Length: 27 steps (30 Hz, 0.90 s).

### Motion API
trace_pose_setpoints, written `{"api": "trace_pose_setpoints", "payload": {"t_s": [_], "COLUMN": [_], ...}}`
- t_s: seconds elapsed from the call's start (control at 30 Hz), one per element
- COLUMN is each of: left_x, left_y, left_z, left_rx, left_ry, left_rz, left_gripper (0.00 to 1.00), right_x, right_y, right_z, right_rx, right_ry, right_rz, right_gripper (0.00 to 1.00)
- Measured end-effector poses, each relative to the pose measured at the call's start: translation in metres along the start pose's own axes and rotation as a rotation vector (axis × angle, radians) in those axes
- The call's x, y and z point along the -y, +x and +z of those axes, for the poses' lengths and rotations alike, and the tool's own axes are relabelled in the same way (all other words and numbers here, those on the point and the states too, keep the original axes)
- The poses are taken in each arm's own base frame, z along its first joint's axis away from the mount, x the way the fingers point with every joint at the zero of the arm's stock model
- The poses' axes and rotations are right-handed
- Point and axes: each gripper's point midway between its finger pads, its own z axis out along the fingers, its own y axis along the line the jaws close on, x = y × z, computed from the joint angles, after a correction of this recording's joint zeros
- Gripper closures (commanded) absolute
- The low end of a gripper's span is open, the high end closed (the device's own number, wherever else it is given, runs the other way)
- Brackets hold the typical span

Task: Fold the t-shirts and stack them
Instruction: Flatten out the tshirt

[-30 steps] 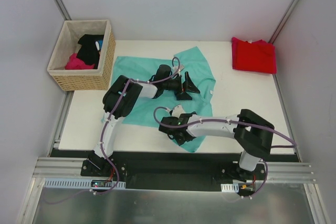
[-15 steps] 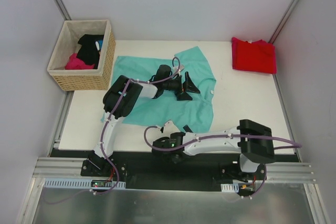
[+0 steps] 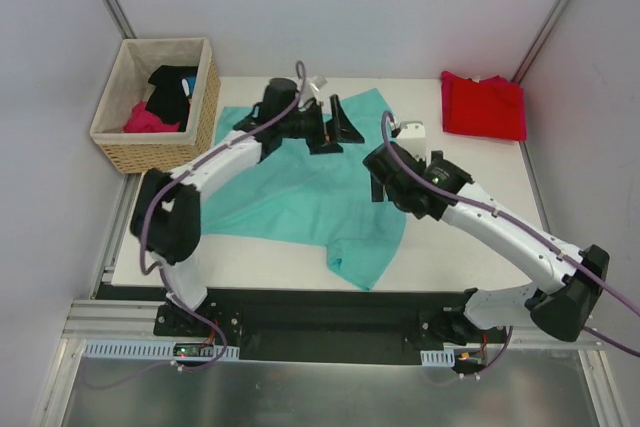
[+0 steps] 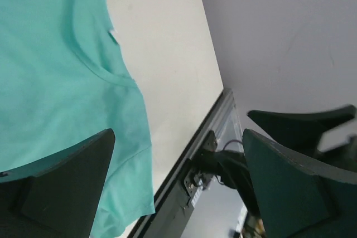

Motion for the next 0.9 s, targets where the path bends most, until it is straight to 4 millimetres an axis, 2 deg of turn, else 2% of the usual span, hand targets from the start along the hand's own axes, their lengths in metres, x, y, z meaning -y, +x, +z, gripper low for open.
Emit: {"api": "trace_pose_setpoints", "payload": {"t_s": [0.07,0.13,0.17,0.2,0.27,0.37,0.47,0.57,0.73,0.9], "left_x": [0.016,0.011,0.004,-0.013,-0.045,-0.108,-0.151,-0.174,-0.199,-0.215], "left_y": [-0.020,-0.037,-0.039,-0.042,-0.035,0.003,0.047,0.068,0.077,0.074], "left_z": [-0.038,-0.081,-0.096,-0.113,-0.129,-0.132,-0.137,-0.143,-0.157,-0.171], "left_rx": [0.096,0.217,0.249,0.297,0.319,0.258,0.176,0.153,0.173,0.216], "left_ry": [-0.030,-0.109,-0.145,-0.209,-0.306,-0.470,-0.595,-0.678,-0.777,-0.853], "left_rz": [0.045,0.073,0.073,0.061,0.019,-0.080,-0.173,-0.213,-0.241,-0.257], "left_gripper": [0.01,0.01,0.01,0.01,0.01,0.01,0.01,0.01,0.01,0.01], "right_x": [0.001,-0.007,-0.014,-0.024,-0.042,-0.065,-0.077,-0.084,-0.085,-0.082], "right_y": [-0.007,-0.010,-0.010,-0.009,-0.002,0.018,0.030,0.036,0.051,0.094], "right_z": [0.018,0.038,0.048,0.059,0.078,0.100,0.111,0.118,0.130,0.151], "right_rx": [-0.024,-0.064,-0.087,-0.110,-0.154,-0.230,-0.274,-0.296,-0.330,-0.430], "right_ry": [0.008,0.009,0.007,-0.002,-0.028,-0.062,-0.084,-0.103,-0.112,-0.090], "right_rz": [0.026,0.018,0.010,-0.002,-0.021,-0.057,-0.074,-0.070,-0.060,-0.074], "right_gripper": [0.03,0.03,0.03,0.03,0.03,0.03,0.04,0.03,0.03,0.03]}}
